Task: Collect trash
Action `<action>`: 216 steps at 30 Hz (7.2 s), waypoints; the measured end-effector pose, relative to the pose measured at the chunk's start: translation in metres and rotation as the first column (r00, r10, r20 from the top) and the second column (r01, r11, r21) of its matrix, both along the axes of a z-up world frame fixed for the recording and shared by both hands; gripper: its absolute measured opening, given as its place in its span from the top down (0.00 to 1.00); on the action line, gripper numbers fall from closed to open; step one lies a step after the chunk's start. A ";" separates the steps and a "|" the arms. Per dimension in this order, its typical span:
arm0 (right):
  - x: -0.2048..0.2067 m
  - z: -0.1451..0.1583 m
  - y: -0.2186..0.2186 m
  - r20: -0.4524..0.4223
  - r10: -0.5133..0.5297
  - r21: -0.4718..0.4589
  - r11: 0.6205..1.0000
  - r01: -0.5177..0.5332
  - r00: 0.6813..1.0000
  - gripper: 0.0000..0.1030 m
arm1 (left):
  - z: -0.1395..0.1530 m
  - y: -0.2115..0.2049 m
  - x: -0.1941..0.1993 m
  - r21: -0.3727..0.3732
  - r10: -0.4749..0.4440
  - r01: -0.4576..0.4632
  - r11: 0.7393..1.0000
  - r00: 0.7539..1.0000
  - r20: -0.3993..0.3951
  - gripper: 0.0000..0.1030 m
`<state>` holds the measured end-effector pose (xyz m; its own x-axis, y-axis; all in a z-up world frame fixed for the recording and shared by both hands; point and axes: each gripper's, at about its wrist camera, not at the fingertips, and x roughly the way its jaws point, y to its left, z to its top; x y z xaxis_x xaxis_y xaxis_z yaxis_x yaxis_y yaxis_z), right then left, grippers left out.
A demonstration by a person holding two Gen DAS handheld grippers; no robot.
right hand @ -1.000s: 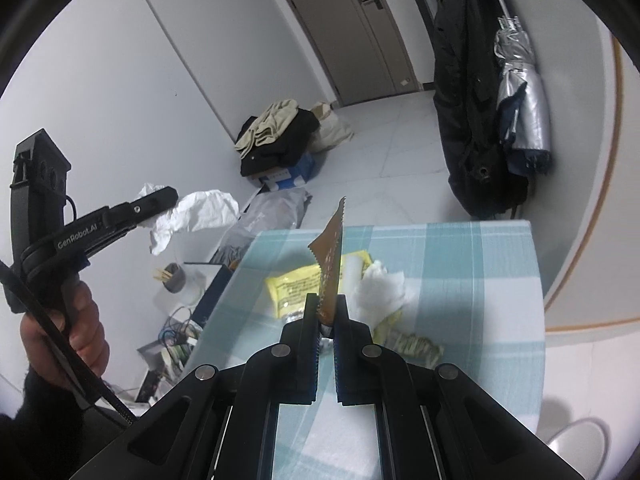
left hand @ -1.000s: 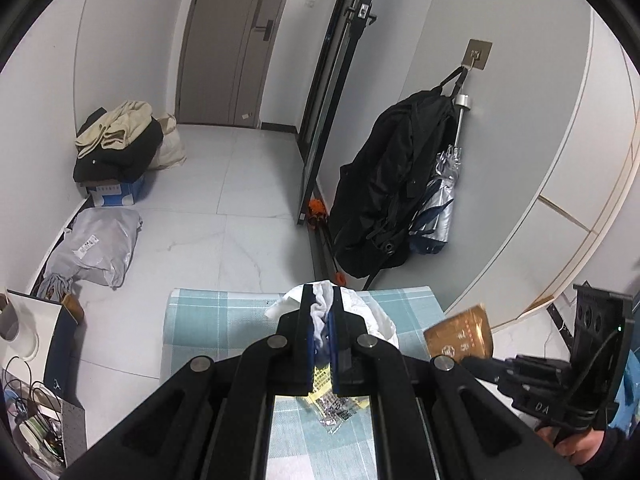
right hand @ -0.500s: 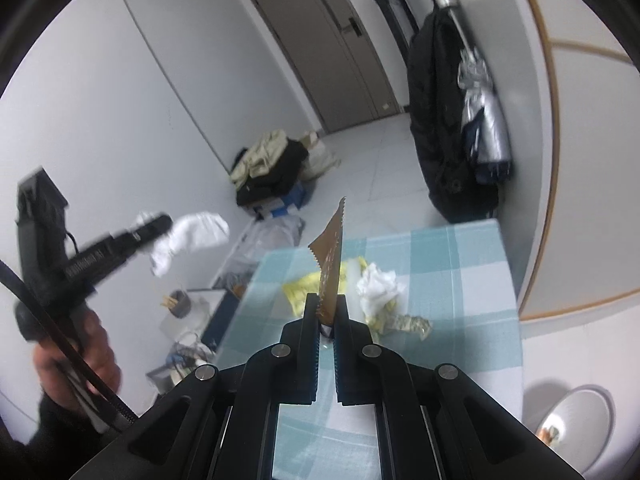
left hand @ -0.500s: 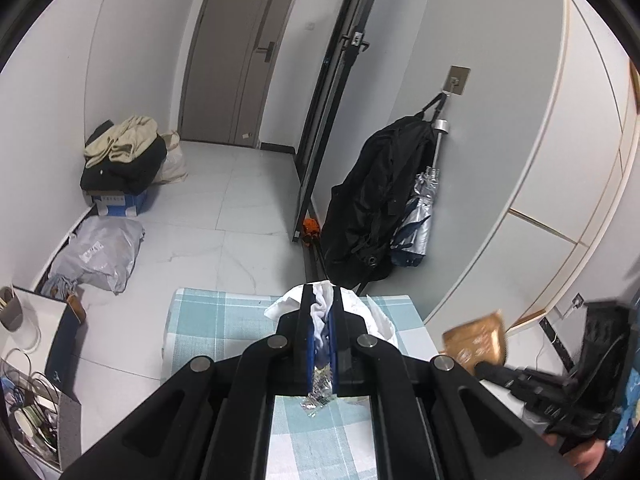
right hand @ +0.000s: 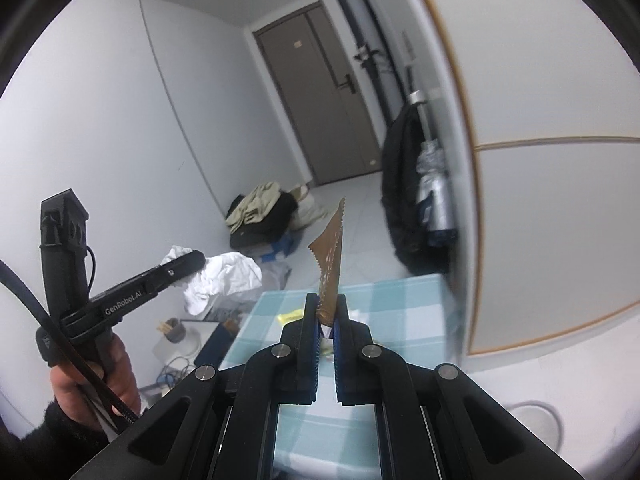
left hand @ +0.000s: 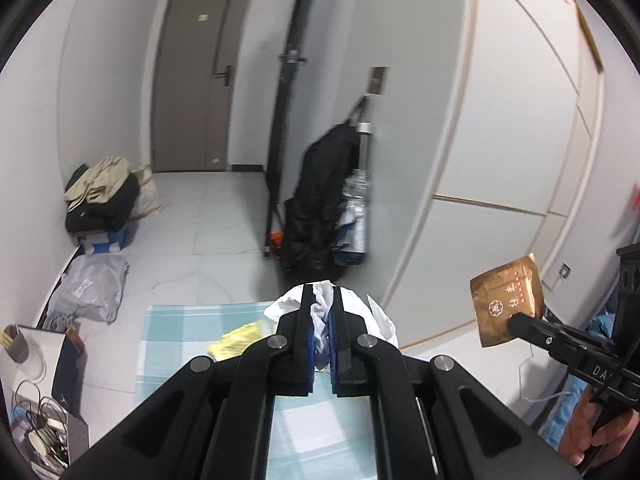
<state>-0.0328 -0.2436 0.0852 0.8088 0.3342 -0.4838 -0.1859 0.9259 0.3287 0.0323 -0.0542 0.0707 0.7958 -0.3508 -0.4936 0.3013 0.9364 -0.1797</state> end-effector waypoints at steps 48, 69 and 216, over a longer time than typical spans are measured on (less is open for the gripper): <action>0.001 -0.325 -0.249 -0.669 -0.245 0.158 0.876 0.456 0.702 0.92 | -0.199 -0.294 0.050 0.066 -0.367 0.476 0.877 0.751 -0.549 0.99; -0.047 -0.335 -0.284 -0.711 -0.326 0.105 0.827 0.553 0.623 0.22 | -0.261 -0.337 0.046 0.060 -0.361 0.584 0.809 0.576 -0.733 0.99; 0.251 -0.208 0.087 -0.577 0.133 0.109 0.990 -0.086 0.806 1.00 | -0.129 0.079 0.115 -0.039 0.197 -0.236 0.971 0.880 -0.432 0.17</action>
<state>0.2185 -0.1565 -0.1233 0.3396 0.4569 -0.8221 -0.0364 0.8798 0.4739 0.1471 0.0248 -0.0579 0.5804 -0.2509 -0.7747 -0.0300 0.9441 -0.3282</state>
